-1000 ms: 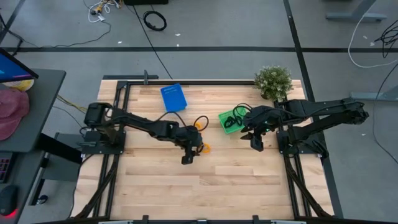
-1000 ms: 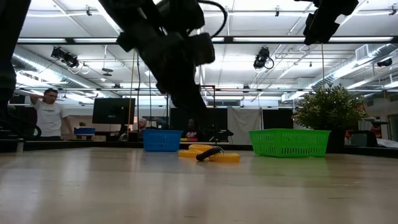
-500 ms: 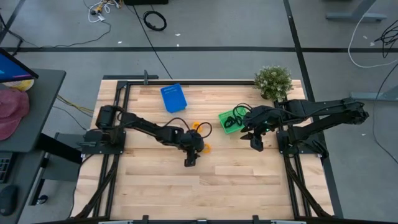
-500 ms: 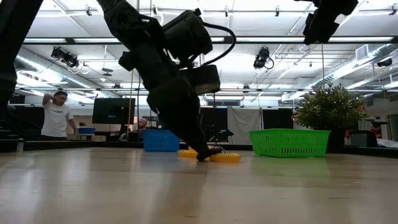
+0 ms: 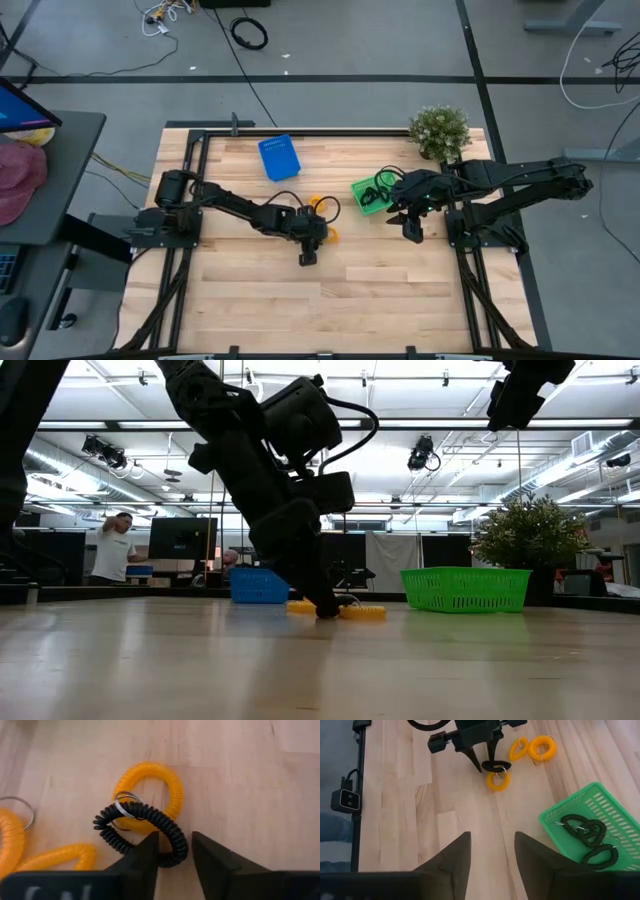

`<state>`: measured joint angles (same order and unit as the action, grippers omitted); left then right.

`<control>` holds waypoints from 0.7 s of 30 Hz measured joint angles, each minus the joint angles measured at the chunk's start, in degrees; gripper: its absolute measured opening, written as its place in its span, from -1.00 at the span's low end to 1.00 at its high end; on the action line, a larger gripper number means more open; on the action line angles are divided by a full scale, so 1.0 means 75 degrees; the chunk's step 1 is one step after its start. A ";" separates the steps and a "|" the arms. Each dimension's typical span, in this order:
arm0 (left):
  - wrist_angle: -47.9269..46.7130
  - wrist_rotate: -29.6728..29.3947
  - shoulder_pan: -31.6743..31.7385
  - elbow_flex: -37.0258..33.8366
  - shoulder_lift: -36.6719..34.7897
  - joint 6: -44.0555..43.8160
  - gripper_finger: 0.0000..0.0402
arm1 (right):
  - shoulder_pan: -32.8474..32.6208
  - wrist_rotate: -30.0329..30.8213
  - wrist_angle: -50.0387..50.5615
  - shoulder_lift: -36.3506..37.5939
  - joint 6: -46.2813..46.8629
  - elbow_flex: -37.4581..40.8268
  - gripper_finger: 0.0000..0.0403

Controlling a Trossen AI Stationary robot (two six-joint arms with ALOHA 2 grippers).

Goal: Sort spring keychains
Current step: Put the black spring keychain into the green bin

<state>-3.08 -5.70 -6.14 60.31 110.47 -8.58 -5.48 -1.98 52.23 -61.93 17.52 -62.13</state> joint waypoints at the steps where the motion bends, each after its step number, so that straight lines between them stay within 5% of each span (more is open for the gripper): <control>1: -0.0026 -0.0036 -0.0021 -0.0002 -0.0019 -0.0018 -0.49 | 0.0000 0.0002 0.0000 0.0000 0.0000 0.0000 -0.23; 7: -0.0163 -0.0273 -0.0118 -0.0015 -0.0235 0.0005 -0.92 | 0.0000 0.0003 0.0002 0.0000 0.0000 0.0000 -0.23; 21: -0.0607 -0.0686 -0.0107 -0.0015 -0.2441 0.0276 -0.95 | 0.0003 0.0003 0.0015 -0.0003 0.0026 0.0000 -0.23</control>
<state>-7.64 -10.85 -6.94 60.20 92.16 -6.51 -5.45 -1.96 52.34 -61.95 17.72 -62.13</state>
